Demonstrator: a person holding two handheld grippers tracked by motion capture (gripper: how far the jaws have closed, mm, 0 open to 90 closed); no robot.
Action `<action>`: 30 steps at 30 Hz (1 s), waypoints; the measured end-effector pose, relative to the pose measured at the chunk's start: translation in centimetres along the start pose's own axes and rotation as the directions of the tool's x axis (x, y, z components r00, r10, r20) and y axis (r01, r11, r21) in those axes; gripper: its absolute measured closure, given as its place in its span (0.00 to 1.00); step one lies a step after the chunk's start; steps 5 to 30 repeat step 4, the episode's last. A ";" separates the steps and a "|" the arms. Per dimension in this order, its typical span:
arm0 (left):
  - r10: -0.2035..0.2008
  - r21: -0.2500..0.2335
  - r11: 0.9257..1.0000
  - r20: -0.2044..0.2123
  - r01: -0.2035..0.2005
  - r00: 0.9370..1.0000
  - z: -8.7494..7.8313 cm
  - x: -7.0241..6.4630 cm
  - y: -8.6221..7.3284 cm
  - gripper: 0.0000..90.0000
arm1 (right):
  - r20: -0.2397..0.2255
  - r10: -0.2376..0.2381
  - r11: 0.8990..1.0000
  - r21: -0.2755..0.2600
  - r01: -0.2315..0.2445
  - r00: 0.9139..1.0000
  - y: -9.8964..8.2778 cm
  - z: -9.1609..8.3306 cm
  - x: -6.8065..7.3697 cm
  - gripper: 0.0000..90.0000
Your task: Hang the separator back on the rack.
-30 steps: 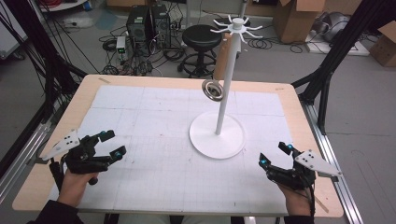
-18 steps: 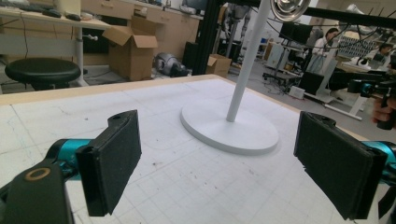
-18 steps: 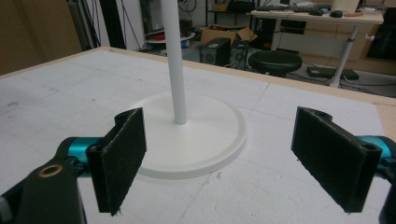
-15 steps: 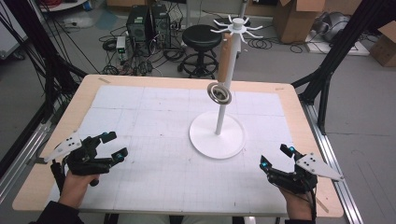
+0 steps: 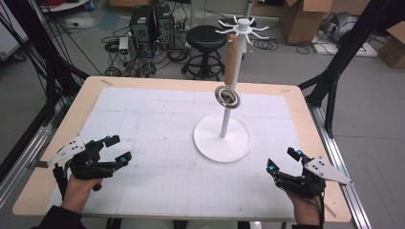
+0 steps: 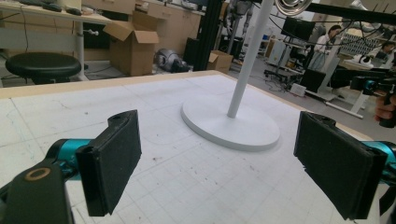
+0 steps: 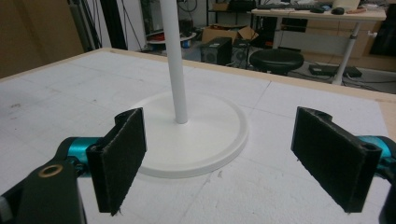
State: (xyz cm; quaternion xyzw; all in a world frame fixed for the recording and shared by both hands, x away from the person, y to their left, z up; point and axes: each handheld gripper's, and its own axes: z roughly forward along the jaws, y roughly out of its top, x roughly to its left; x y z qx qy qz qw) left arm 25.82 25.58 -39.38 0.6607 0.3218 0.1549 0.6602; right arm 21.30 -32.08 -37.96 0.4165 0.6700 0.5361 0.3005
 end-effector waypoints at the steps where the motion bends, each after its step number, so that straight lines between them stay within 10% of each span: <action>1: 0.000 0.002 1.000 0.001 0.000 1.000 0.0 0.0 0.0 0.17 | 0.003 -0.003 1.000 -0.001 0.003 1.000 0.0 0.0 0.0 0.19; 30: -0.003 0.002 1.000 -0.003 0.003 1.000 0.0 0.1 0.0 0.17 | 0.002 0.001 1.000 0.001 -0.001 1.000 0.0 0.0 -0.1 0.19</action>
